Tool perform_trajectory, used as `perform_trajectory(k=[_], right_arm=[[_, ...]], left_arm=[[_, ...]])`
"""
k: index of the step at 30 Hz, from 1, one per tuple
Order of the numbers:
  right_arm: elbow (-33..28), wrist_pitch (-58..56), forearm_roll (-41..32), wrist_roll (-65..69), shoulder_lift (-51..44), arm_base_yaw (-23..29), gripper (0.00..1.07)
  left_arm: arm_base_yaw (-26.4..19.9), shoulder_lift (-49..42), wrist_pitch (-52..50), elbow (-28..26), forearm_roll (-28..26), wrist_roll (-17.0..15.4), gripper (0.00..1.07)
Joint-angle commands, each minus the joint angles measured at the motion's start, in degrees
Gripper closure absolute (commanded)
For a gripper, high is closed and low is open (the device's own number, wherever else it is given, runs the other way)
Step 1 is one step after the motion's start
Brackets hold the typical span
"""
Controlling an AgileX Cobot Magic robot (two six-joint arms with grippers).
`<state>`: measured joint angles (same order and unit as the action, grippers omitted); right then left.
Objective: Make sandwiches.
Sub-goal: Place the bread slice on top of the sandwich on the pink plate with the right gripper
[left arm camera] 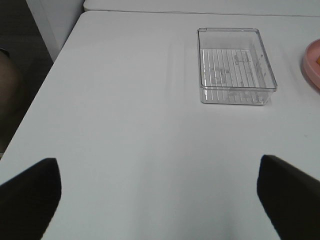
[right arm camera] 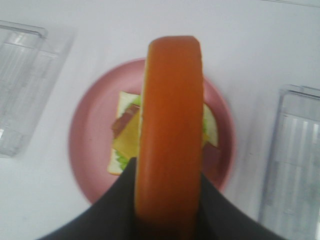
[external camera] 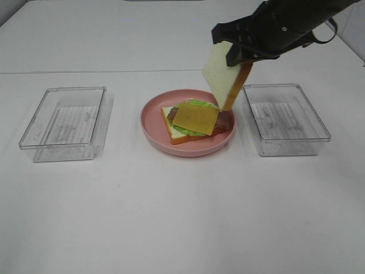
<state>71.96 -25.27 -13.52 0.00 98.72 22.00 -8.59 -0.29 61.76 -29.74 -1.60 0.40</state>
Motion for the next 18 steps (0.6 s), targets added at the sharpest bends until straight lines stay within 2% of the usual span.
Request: perform_trajectory(k=[1, 4, 10, 18], right_arm=[[0.3, 4.1, -4.4, 0.0, 0.9, 3.0, 1.07], [0.3, 7.6, -8.1, 0.0, 2.5, 5.5, 1.07], [0.3, 9.2, -14.4, 0.0, 6.0, 6.6, 1.07], [0.3, 9.9, -14.7, 0.0, 10.4, 6.6, 1.07]], left_arm=[[0.3, -0.7, -0.2, 0.2, -0.3, -0.4, 0.07], [0.3, -0.7, -0.2, 0.2, -0.3, -0.4, 0.07], [0.3, -0.7, -0.2, 0.2, -0.3, -0.4, 0.07], [0.3, -0.7, -0.2, 0.2, -0.3, -0.4, 0.07]])
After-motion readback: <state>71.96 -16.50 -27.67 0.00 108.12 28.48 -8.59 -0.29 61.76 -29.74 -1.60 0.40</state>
